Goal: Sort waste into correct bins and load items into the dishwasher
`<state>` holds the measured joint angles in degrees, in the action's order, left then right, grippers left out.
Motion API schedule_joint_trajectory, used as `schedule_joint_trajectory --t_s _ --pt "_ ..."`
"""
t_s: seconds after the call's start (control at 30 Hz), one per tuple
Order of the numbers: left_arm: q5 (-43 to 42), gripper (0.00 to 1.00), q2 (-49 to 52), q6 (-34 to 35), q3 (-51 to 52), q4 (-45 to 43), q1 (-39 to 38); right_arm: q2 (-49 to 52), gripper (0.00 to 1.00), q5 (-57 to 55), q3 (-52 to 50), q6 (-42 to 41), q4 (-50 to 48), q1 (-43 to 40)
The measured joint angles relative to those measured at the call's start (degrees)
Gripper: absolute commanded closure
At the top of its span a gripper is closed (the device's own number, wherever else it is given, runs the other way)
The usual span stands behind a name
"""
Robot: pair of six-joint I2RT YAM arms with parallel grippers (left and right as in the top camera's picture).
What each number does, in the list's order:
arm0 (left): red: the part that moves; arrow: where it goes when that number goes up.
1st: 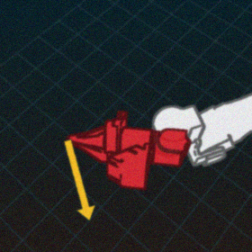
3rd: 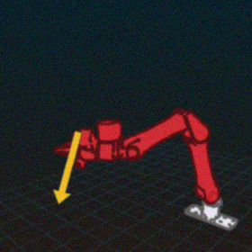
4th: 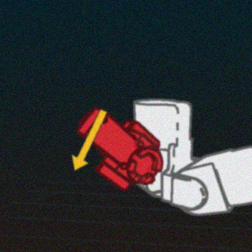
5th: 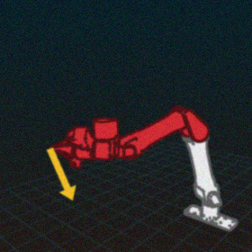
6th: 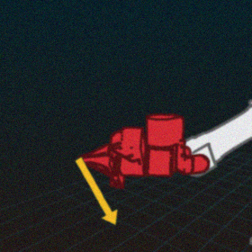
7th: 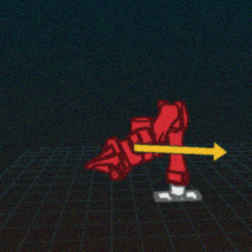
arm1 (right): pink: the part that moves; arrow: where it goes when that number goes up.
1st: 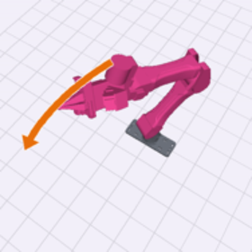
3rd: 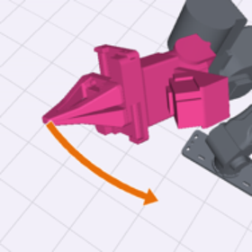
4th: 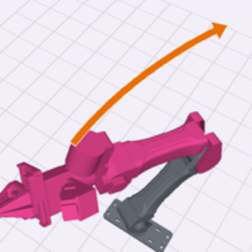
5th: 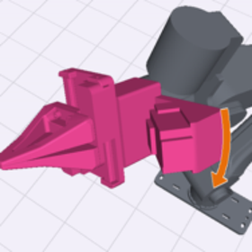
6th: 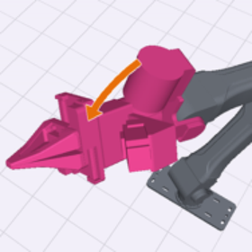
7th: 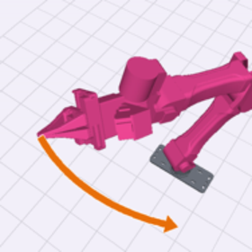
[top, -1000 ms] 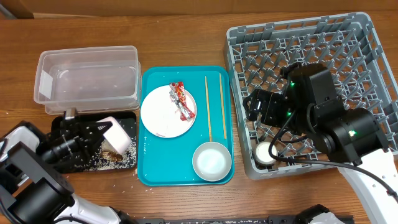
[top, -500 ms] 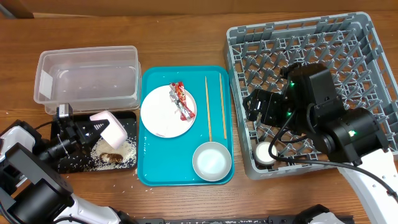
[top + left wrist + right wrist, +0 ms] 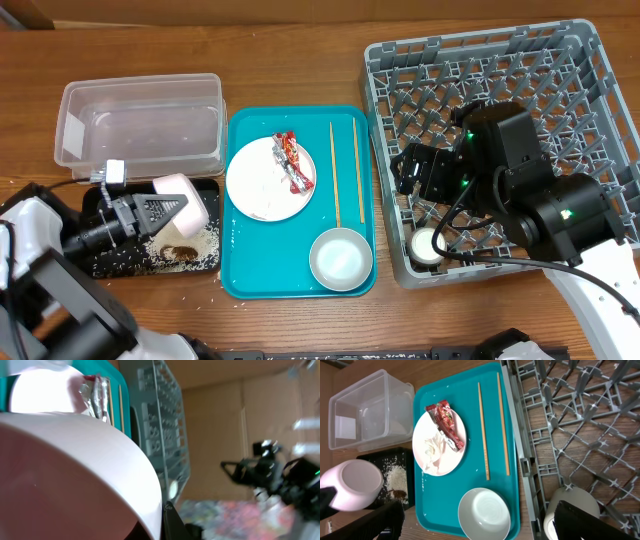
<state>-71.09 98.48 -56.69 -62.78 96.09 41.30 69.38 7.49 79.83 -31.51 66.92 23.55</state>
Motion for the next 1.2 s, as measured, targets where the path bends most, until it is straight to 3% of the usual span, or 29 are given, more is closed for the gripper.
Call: schedule_joint_trajectory --t_s 0.07,0.13,0.23,0.37,0.5,0.57,0.83,0.93,1.07,1.13,1.2 --pt "3.28 0.96 -6.01 5.62 -0.46 -6.34 -1.22 0.0 0.02 0.02 0.0 0.02 0.0 0.02" --pt "8.39 0.96 -10.38 16.5 -1.11 -15.72 -1.6 0.0 0.02 0.0 0.0 0.02 0.04 0.02" --pt "14.23 0.96 -16.28 26.38 -1.4 -15.78 -6.23 0.0 0.02 0.02 0.0 0.0 0.04 0.02" --pt "26.27 0.96 -24.94 41.33 -3.37 -21.27 -22.88 0.0 0.01 0.0 0.0 0.0 -0.04 0.0" --pt "40.0 0.96 -27.23 58.21 -3.93 -29.53 -48.74 0.0 0.01 0.0 0.0 0.02 -0.02 0.02" --pt "48.85 0.96 -26.51 67.36 -3.98 -29.29 -58.71 0.0 0.01 0.04 0.0 0.02 0.26 0.0" --pt "66.03 0.94 -16.52 93.29 -0.04 -26.75 -78.4 0.0 0.0 0.02 0.0 0.02 1.2 0.0" --pt "69.31 0.72 -12.57 98.88 2.54 -29.22 -79.58 0.0 0.0 0.0 0.0 0.02 1.25 0.02" --pt "69.88 0.2 -10.32 100.35 3.13 -33.68 -78.82 0.0 0.0 0.0 0.0 0.02 1.18 0.0" --pt "69.4 0.1 -10.27 99.93 1.49 -33.14 -78.2 0.0 0.0 0.0 0.0 0.02 1.22 0.02" --pt "69.9 0.1 -10.27 98.53 -2.36 -32.96 -77.0 0.0 0.0 -0.02 0.0 0.0 1.25 0.02"
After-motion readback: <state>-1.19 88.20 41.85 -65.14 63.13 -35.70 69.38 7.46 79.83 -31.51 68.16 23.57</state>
